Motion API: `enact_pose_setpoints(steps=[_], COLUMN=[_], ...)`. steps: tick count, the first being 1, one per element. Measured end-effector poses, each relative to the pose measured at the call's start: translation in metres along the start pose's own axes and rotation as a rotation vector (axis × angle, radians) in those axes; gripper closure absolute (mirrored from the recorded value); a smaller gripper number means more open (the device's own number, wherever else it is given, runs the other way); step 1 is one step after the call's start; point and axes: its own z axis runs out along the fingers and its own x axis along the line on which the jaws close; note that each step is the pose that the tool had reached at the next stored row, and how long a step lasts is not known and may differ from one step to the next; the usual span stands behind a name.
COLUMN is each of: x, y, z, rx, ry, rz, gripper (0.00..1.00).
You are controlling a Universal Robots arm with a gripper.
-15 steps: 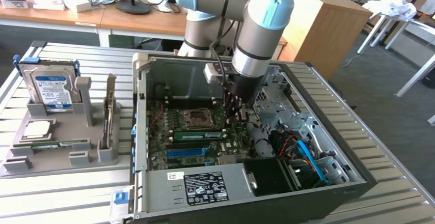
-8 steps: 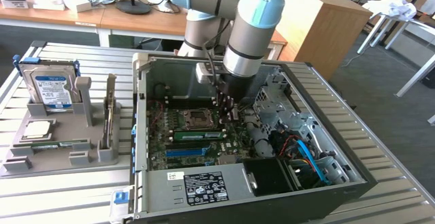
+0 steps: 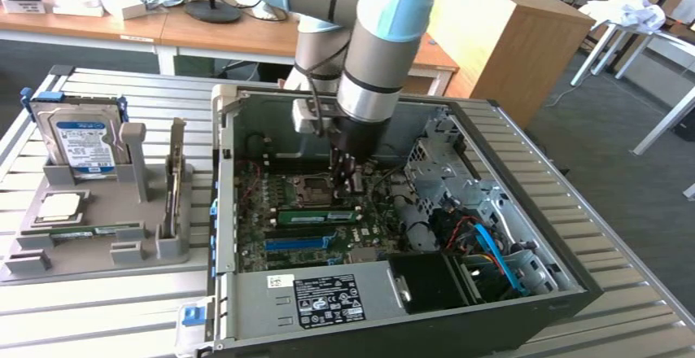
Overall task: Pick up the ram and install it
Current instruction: 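Press down the ram until it locks into place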
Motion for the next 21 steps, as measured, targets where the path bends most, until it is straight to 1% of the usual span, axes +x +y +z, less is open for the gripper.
enact_pose_setpoints(steps=[6, 13, 17, 21], x=[0.0, -0.001, -0.001, -0.001], y=[0.0182, 0.0341, 0.0404, 0.0418], z=[0.0004, 0.0007, 0.0009, 0.0008], rx=[0.001, 0.0014, 0.0015, 0.0015], ry=[0.0, 0.0, -0.0001, 0.0001], rz=[0.0, 0.0, 0.0, 0.0], gripper=[0.9, 0.9, 0.9, 0.9])
